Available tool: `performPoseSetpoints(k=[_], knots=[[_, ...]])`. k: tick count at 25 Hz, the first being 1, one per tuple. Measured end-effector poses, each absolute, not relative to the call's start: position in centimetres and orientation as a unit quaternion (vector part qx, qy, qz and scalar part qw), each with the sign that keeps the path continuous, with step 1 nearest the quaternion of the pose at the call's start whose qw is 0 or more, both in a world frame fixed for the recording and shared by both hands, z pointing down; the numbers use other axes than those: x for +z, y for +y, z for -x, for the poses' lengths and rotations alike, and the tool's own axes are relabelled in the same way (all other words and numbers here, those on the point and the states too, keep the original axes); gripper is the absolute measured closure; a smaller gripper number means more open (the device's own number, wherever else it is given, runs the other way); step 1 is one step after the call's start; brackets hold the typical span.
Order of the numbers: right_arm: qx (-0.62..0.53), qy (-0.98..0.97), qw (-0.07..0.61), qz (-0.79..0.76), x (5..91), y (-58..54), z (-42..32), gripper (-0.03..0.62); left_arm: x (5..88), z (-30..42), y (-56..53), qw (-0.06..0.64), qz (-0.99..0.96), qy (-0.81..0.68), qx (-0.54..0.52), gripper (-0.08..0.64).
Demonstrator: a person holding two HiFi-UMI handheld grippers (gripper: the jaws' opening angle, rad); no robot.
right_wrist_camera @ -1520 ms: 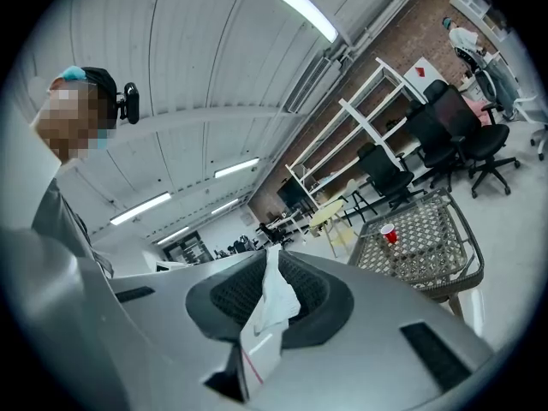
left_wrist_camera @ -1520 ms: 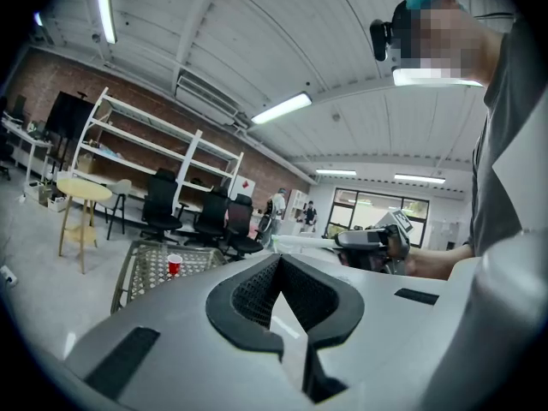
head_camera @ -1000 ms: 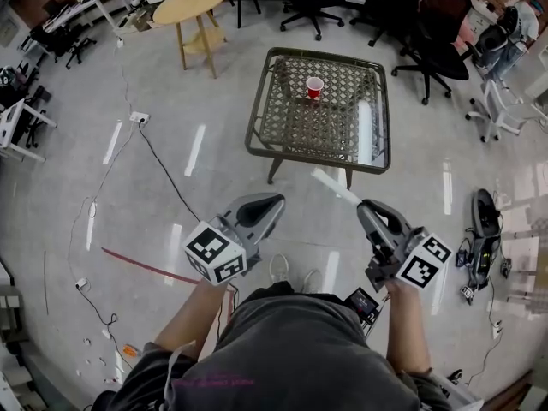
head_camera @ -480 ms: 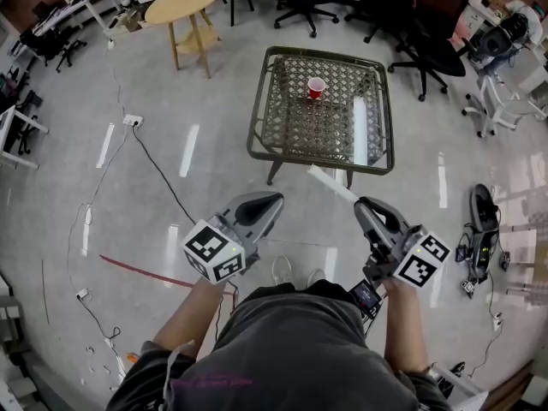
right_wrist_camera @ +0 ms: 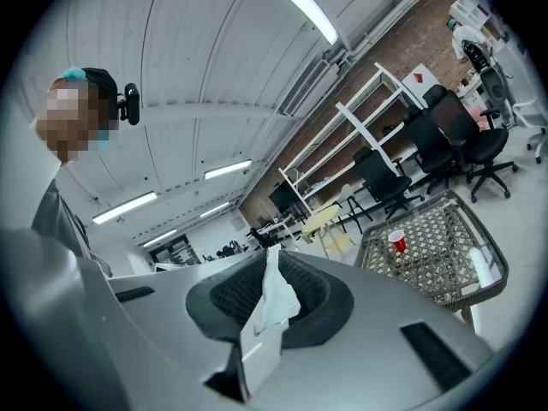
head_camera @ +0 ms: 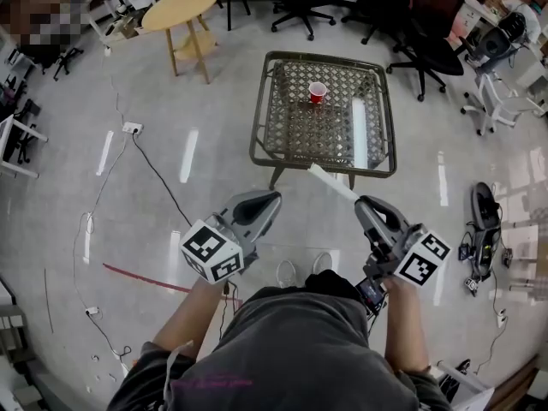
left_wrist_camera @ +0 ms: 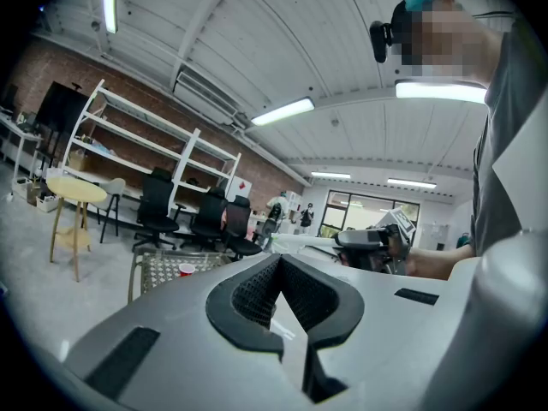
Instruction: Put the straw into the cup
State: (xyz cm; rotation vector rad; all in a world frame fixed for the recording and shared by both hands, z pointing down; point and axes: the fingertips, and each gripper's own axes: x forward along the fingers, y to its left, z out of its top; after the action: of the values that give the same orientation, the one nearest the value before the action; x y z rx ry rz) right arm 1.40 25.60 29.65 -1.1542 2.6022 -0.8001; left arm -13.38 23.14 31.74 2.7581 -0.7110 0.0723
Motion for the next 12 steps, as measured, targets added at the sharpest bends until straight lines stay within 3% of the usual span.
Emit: performPoseSetpoints(k=[12], knots=[[-0.281,0.871,0.098,0.392,30.7,22.9,-3.5,0.545,32.6,12.1,20.8,0.150,-0.956,-0.251,0.032,0.549]])
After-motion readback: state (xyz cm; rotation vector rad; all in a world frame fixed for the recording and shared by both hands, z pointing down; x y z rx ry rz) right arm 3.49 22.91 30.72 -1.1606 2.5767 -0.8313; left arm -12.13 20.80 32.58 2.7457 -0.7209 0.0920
